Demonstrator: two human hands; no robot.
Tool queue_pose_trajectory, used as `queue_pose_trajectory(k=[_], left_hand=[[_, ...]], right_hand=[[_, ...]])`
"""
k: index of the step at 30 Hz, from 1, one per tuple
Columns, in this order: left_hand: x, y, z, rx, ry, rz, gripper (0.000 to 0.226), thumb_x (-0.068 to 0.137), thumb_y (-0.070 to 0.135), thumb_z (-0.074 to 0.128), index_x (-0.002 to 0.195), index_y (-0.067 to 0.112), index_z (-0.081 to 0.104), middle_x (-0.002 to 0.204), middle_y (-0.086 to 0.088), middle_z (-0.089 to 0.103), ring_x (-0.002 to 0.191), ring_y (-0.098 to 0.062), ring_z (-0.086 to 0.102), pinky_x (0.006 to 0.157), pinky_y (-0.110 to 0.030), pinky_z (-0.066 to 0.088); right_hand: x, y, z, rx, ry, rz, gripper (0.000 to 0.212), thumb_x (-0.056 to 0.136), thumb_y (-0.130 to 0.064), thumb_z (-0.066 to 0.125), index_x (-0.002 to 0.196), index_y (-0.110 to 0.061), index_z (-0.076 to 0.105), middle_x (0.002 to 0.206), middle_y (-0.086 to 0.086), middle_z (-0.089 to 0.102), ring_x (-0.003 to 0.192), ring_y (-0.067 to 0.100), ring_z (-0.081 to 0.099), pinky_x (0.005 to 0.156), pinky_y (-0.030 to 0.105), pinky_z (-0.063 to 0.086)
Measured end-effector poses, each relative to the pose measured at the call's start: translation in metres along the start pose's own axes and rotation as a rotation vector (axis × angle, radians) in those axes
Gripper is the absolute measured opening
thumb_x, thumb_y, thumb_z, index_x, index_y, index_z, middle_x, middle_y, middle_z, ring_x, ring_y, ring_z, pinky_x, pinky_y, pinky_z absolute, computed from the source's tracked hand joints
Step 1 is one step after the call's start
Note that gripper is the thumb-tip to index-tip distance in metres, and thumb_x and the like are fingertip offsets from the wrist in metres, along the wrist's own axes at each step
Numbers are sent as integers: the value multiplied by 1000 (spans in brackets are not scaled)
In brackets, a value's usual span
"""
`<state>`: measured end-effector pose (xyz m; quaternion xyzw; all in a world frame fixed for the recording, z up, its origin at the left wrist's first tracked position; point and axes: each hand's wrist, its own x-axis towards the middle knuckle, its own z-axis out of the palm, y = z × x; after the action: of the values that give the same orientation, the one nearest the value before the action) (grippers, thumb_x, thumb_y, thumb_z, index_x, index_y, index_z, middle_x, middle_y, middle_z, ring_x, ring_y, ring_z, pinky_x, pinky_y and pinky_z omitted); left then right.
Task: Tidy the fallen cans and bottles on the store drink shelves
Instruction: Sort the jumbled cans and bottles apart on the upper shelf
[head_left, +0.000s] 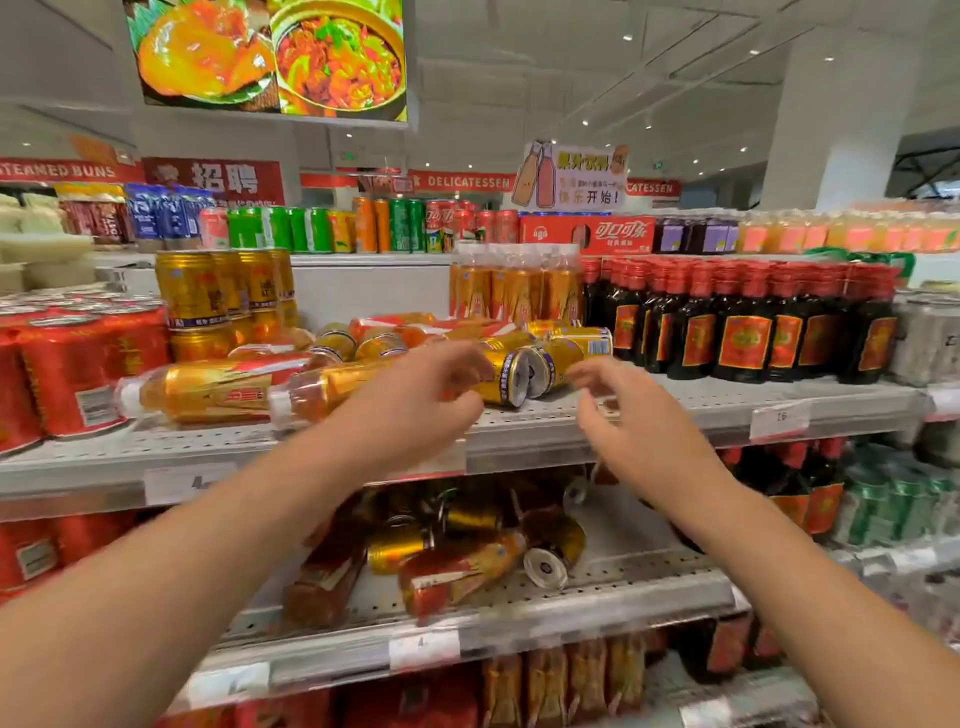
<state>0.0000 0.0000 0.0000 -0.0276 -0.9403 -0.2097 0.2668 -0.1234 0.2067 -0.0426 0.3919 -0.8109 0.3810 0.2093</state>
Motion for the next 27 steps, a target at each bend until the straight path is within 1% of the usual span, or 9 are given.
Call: queue_pose_trajectory(k=[2,6,11,15,18,21,24,25,27], left_hand=[[29,-2,4,164,-27,12,39,94,26,59,133,31,58,131,12,60,109,-4,57,97,-27,49],[73,-14,15,415,-59,5,43,92,34,59,135,35,53,134,9,55,108,-12,54,92,-31,46],[109,-24,33,605,-1,-216,54,97,63,38,133,27,56,124,0,63,108,-22,59,91,-40,52],[118,-28,46,645,-42,-225,56,97,69,28,121,30,61,117,5,63,98,-17,55,85,-36,51],[118,-29,50,616,-56,-256,57,94,70,21,113,35,62,107,8,58,96,-14,54,79,-35,49],[116,-31,50,581,-86,-191,57,97,65,17,112,33,62,104,7,55,98,-13,52,88,-39,48],[113,-39,40,512,-197,-103,51,103,53,17,126,33,58,121,11,56,111,-3,46,96,-23,39],[112,-42,35,482,-239,-109,49,102,52,20,134,37,53,130,16,52,116,3,42,94,-12,34],[112,-49,25,447,-313,-135,54,93,58,28,144,48,40,141,30,41,121,14,34,95,-6,28]], right_hand=[[25,17,-1,-61,28,-25,34,97,-19,55,130,-23,59,120,-7,61,112,6,55,97,24,43],[64,59,10,-129,-69,-64,41,95,-23,57,136,-26,54,126,-5,58,119,11,53,98,26,42],[103,97,28,33,11,55,38,97,-47,51,134,-36,49,114,-9,51,103,10,55,77,24,42],[117,103,46,24,-53,-1,46,97,-57,46,139,-39,45,130,-6,51,118,11,51,96,36,48],[121,106,51,54,-67,-50,42,98,-55,40,137,-39,48,134,-10,48,122,5,44,96,28,42],[121,104,50,79,-107,-152,39,98,-42,38,133,-37,55,134,-16,48,126,-1,38,99,12,31],[120,107,45,32,-217,-282,49,92,-25,44,140,-36,50,140,-20,44,132,-6,31,112,21,26],[119,110,43,11,-264,-301,57,89,-21,47,144,-38,44,144,-21,40,134,-7,28,115,26,25],[120,115,40,-34,-341,-303,72,87,-18,52,150,-43,30,152,-22,27,142,-3,19,120,31,21]])
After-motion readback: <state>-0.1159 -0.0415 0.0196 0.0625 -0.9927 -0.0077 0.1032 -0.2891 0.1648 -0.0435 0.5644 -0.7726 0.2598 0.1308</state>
